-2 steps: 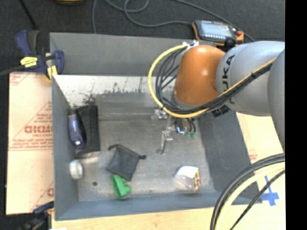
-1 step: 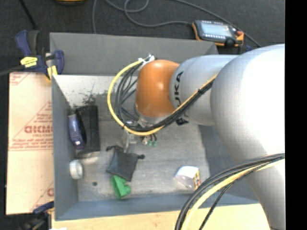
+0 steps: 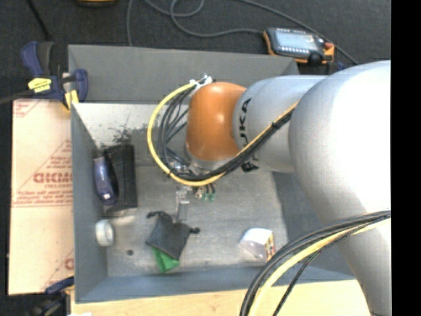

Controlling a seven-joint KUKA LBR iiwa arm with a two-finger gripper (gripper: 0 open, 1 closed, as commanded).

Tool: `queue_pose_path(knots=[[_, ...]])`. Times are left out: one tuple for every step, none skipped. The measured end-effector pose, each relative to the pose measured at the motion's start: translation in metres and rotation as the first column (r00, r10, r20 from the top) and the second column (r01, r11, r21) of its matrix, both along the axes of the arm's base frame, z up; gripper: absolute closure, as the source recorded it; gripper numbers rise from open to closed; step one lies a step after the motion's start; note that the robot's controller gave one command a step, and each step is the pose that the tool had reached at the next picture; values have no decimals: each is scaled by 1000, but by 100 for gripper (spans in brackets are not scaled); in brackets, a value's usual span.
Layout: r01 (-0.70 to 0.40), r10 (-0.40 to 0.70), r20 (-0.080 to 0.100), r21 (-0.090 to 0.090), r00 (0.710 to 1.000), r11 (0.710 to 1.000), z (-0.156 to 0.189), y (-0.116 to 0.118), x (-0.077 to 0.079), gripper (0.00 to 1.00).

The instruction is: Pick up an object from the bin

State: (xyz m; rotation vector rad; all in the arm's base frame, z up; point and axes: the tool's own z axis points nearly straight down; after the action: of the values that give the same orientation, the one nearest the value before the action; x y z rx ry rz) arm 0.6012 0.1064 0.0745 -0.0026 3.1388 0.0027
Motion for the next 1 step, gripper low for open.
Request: queue_pose_path(knots=[[0, 0, 0, 0, 1000, 1000, 0, 0, 0, 0]])
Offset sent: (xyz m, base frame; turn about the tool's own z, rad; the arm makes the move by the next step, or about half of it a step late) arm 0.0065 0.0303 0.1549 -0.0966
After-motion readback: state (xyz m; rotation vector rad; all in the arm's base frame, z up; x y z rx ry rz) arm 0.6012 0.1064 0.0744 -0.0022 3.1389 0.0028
